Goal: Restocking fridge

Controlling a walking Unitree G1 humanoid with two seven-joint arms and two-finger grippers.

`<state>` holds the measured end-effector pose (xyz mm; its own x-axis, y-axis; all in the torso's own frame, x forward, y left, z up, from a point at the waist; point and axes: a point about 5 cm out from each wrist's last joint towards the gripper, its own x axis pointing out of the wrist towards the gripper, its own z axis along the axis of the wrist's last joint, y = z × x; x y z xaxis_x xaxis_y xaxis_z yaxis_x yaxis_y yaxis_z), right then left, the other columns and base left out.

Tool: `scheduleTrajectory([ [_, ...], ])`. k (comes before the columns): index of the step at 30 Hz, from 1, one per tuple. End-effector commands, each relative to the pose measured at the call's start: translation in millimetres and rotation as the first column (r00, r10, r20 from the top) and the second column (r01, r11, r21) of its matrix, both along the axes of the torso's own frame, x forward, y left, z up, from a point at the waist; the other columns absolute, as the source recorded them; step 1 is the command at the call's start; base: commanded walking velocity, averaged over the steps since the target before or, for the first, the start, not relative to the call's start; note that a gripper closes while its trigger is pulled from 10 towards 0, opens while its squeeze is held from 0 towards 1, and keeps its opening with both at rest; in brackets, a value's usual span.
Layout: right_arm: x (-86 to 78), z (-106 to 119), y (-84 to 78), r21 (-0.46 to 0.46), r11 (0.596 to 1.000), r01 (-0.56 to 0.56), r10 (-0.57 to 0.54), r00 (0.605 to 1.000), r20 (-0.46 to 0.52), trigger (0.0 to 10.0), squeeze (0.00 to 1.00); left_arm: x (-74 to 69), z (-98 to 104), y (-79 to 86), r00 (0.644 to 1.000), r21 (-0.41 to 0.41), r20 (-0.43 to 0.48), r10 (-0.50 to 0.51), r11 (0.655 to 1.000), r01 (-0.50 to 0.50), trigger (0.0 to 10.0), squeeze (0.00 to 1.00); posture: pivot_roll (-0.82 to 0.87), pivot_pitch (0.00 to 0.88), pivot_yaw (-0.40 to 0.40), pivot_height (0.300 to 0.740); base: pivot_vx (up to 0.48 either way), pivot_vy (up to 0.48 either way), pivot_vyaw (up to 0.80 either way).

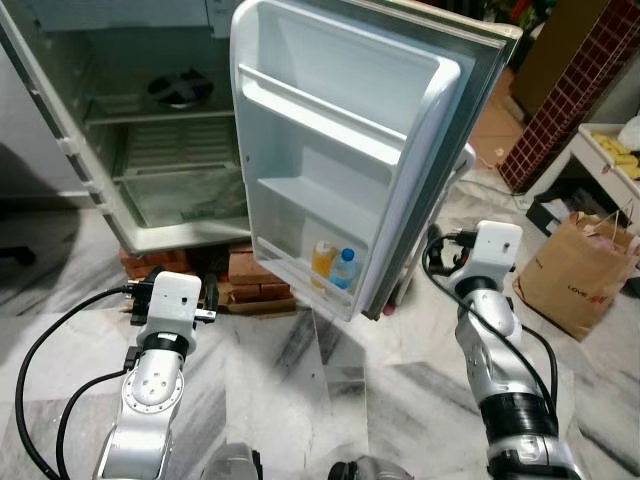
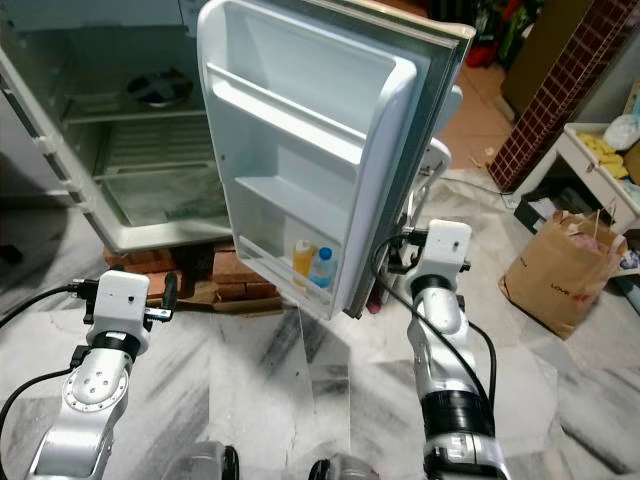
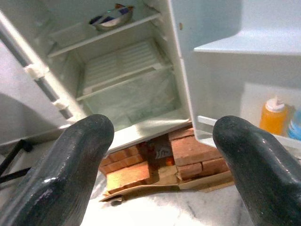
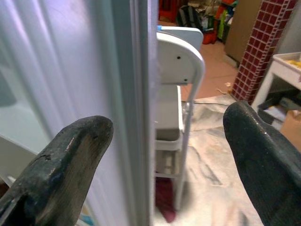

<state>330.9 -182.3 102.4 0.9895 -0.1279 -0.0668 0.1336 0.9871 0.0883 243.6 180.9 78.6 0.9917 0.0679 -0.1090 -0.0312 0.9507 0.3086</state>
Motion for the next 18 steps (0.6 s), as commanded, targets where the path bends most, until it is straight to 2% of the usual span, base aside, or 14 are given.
scheduleTrajectory([
  [1,9.2,2.0,9.9,0.058,0.998,-0.025,0.026,1.000,-0.004,10.0,0.00,-0.5,-1.0,-0.4,1.000,-0.010,-0.011,-0.004,1.000,0.004,10.0,0.00,0.14,0.085,-0.073,0.740,0.000,0.000,0.00],
  [3,24.3,12.1,30.2,0.104,0.991,-0.089,0.088,0.996,0.014,10.0,0.00,1.0,-1.2,-1.7,1.000,-0.013,-0.013,-0.009,1.000,0.009,10.0,0.00,0.14,0.081,-0.072,0.740,0.000,0.000,0.00],
  [4,24.3,12.1,30.2,0.104,0.991,-0.089,0.088,0.996,0.014,10.0,0.00,1.0,-1.2,-1.7,1.000,-0.013,-0.013,-0.009,1.000,0.009,10.0,0.00,0.14,0.081,-0.072,0.740,0.000,0.000,0.00],
  [5,32.5,18.0,46.1,0.136,0.982,-0.132,0.131,0.991,0.020,10.0,0.00,2.2,-1.0,-2.6,1.000,-0.014,-0.012,-0.012,1.000,0.012,10.0,0.00,0.14,0.080,-0.072,0.740,0.000,0.000,0.00],
  [6,35.9,20.1,53.1,0.154,0.977,-0.149,0.148,0.989,0.019,10.0,0.00,2.6,-0.9,-3.0,1.000,-0.015,-0.012,-0.013,1.000,0.013,10.0,0.00,0.14,0.080,-0.072,0.740,0.000,0.000,0.00],
  [7,35.9,20.1,53.1,0.154,0.977,-0.149,0.148,0.989,0.019,10.0,0.00,2.6,-0.9,-3.0,1.000,-0.015,-0.012,-0.013,1.000,0.013,10.0,0.00,0.14,0.080,-0.072,0.740,0.000,0.000,0.00],
  [8,39.2,23.7,61.5,0.175,0.970,-0.168,0.166,0.986,0.025,10.0,0.00,3.2,-0.8,-3.4,1.000,-0.016,-0.011,-0.015,1.000,0.015,10.0,0.00,0.15,0.078,-0.074,0.740,0.000,0.000,0.00],
  [9,44.0,30.4,78.7,0.209,0.953,-0.220,0.216,0.976,0.038,10.0,0.00,3.9,-0.2,-4.3,1.000,-0.020,-0.010,-0.018,1.000,0.018,10.0,0.00,0.16,0.081,-0.078,0.740,0.000,0.000,0.00],
  [10,44.0,30.4,78.7,0.209,0.953,-0.220,0.216,0.976,0.038,10.0,0.00,3.9,-0.2,-4.3,1.000,-0.020,-0.010,-0.018,1.000,0.018,10.0,0.00,0.16,0.081,-0.078,0.740,0.000,0.000,0.00],
  [11,45.5,34.9,94.3,0.255,0.927,-0.275,0.271,0.961,0.051,10.0,0.00,4.1,0.3,-4.8,1.000,-0.024,-0.008,-0.022,0.999,0.022,10.0,0.00,0.16,0.081,-0.080,0.740,0.000,0.000,0.00],
  [14,44.7,39.2,113.2,0.320,0.878,-0.357,0.350,0.933,0.081,10.0,0.00,3.5,0.3,-4.8,1.000,-0.027,-0.008,-0.022,0.999,0.022,10.0,0.00,0.17,0.085,-0.085,0.740,0.000,0.000,0.00],
  [16,40.6,45.2,131.8,0.369,0.799,-0.475,0.454,0.879,0.146,10.0,0.00,2.3,0.3,-4.9,1.000,-0.030,-0.009,-0.021,0.999,0.021,10.0,0.00,0.17,0.086,-0.086,0.740,0.000,0.000,0.00],
  [17,35.0,50.3,146.3,0.397,0.717,-0.573,0.539,0.817,0.206,10.0,0.00,1.4,0.0,-5.1,1.000,-0.033,-0.009,-0.021,0.999,0.021,10.0,0.00,0.17,0.088,-0.087,0.740,0.000,0.000,0.00],
  [18,35.0,50.3,146.3,0.397,0.717,-0.573,0.539,0.817,0.206,10.0,0.00,1.4,0.0,-5.1,1.000,-0.033,-0.009,-0.021,0.999,0.021,10.0,0.00,0.17,0.088,-0.087,0.740,0.000,0.000,0.00],
])
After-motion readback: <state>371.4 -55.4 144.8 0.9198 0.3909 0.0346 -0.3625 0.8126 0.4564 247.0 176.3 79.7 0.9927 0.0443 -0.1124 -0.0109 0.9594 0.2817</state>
